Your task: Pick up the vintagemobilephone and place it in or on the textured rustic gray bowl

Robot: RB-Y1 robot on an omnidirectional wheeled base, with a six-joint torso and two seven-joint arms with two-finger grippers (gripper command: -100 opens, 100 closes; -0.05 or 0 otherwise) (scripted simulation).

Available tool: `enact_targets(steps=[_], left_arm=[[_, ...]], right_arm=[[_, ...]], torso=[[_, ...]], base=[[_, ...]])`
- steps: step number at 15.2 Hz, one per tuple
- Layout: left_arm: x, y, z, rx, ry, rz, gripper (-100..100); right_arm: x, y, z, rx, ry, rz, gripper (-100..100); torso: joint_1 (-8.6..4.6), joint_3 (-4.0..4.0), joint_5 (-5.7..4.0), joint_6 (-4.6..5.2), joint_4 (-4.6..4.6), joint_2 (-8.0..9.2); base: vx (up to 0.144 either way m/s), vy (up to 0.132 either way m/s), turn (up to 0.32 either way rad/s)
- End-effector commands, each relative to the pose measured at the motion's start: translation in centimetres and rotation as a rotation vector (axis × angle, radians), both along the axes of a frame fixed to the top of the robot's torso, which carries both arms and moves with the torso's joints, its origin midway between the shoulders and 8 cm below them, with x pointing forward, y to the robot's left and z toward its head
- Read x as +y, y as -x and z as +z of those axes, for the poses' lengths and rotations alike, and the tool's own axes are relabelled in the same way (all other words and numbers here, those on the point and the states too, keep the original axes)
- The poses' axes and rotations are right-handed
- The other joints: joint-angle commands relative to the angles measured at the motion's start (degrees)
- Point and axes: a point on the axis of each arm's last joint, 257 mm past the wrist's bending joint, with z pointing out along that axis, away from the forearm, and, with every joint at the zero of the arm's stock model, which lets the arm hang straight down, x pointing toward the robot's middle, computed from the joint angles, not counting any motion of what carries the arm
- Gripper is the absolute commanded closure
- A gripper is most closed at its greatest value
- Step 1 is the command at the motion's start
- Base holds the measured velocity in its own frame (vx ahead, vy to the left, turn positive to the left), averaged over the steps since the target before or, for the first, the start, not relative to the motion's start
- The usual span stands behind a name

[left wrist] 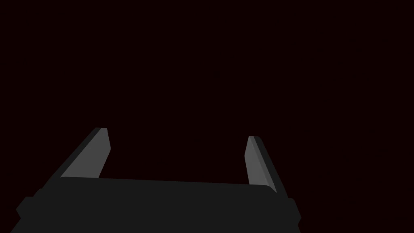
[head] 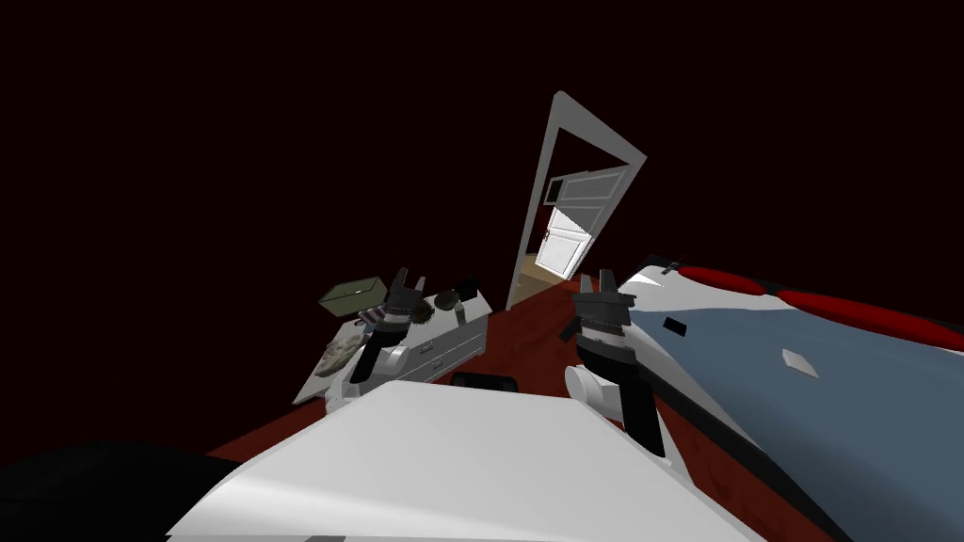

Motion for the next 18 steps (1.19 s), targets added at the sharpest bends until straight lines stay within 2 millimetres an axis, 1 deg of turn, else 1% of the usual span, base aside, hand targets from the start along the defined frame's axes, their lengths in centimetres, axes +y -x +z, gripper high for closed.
enact_targets(steps=[1,2,4,5,7,8,9,10,11,12,13,14,15,16,17,18], left_arm=[[0.7,-1.0,-1.7,0.042,0.036,-0.013,-100],[0.7,-1.0,-1.7,0.042,0.036,-0.013,-100],[1.9,-1.9,-3.5,0.091,0.092,-0.024,-100],[2.0,-2.0,-3.8,0.097,0.092,-0.022,-100],[3.2,-2.8,-5.9,0.147,0.157,-0.027,-100],[3.3,-2.8,-6.1,0.151,0.157,-0.025,-100],[4.0,-3.2,-7.2,0.176,0.192,-0.025,-100],[4.0,-3.2,-7.2,0.177,0.192,-0.025,-100],[4.7,-3.6,-8.4,0.202,0.229,-0.023,-100],[4.7,-3.6,-8.4,0.202,0.229,-0.023,-100],[5.4,-3.9,-9.6,0.227,0.268,-0.02,-100],[5.4,-3.9,-9.6,0.227,0.268,-0.02,-100],[6.1,-4.2,-10.9,0.25,0.309,-0.015,-100],[6.1,-4.2,-10.9,0.25,0.309,-0.015,-100],[6.8,-4.4,-12.1,0.273,0.351,-0.01,-100],[6.8,-4.4,-12.1,0.273,0.351,-0.01,-100]], right_arm=[[0.0,0.0,0.0,0.0,0.0,0.0,0],[0.0,0.0,0.0,0.0,0.0,0.0,0],[0.0,0.0,0.0,0.0,0.0,0.0,0],[0.0,0.0,0.0,0.0,0.0,0.0,0],[0.0,0.0,0.0,0.0,0.0,0.0,0],[0.0,0.0,0.0,0.0,0.0,0.0,0],[0.0,0.0,0.0,0.0,0.0,0.0,0],[0.0,0.0,0.0,0.0,0.0,0.0,0],[0.0,0.0,0.0,0.0,0.0,0.0,0],[0.0,0.0,0.0,0.0,0.0,0.0,0],[0.0,0.0,0.0,0.0,0.0,0.0,0],[0.0,0.0,0.0,0.0,0.0,0.0,0],[0.0,0.0,0.0,0.0,0.0,0.0,0],[0.0,0.0,0.0,0.0,0.0,0.0,0],[0.0,0.0,0.0,0.0,0.0,0.0,0],[0.0,0.0,0.0,0.0,0.0,0.0,0]], torso=[[0.0,0.0,0.0,0.0,0.0,0.0],[0.12,0.01,0.03,0.0,0.0,0.01],[0.38,0.04,0.09,0.0,0.02,0.06],[0.38,0.04,0.1,0.0,0.02,0.06],[0.32,0.04,0.09,0.0,0.02,0.06],[0.2,0.02,0.07,0.0,0.01,0.03],[0.19,0.01,0.05,0.0,0.01,0.0],[0.25,0.0,0.06,0.0,0.0,-0.02],[0.32,0.01,0.08,0.0,0.0,0.02],[0.37,0.03,0.09,0.0,0.01,0.06],[0.44,0.06,0.1,-0.01,0.02,0.11],[0.45,0.07,0.11,-0.01,0.03,0.12],[0.48,0.07,0.11,0.0,0.03,0.12],[0.48,0.07,0.12,0.0,0.03,0.11],[0.5,0.06,0.12,-0.01,0.03,0.11],[0.48,0.07,0.12,-0.01,0.03,0.13]], base=[[0.075,-0.166,0.032],[0.064,-0.137,0.027],[0.061,-0.123,0.035],[0.06,-0.144,0.036],[0.072,-0.178,0.045],[0.085,-0.181,0.044],[0.087,-0.154,0.04],[0.064,-0.137,0.032],[0.052,-0.13,0.034],[0.041,-0.11,0.032],[0.045,-0.118,0.046],[0.049,-0.108,0.042],[0.054,-0.112,0.034],[0.055,-0.108,0.029],[0.043,-0.117,0.042],[0.037,-0.119,0.037]])
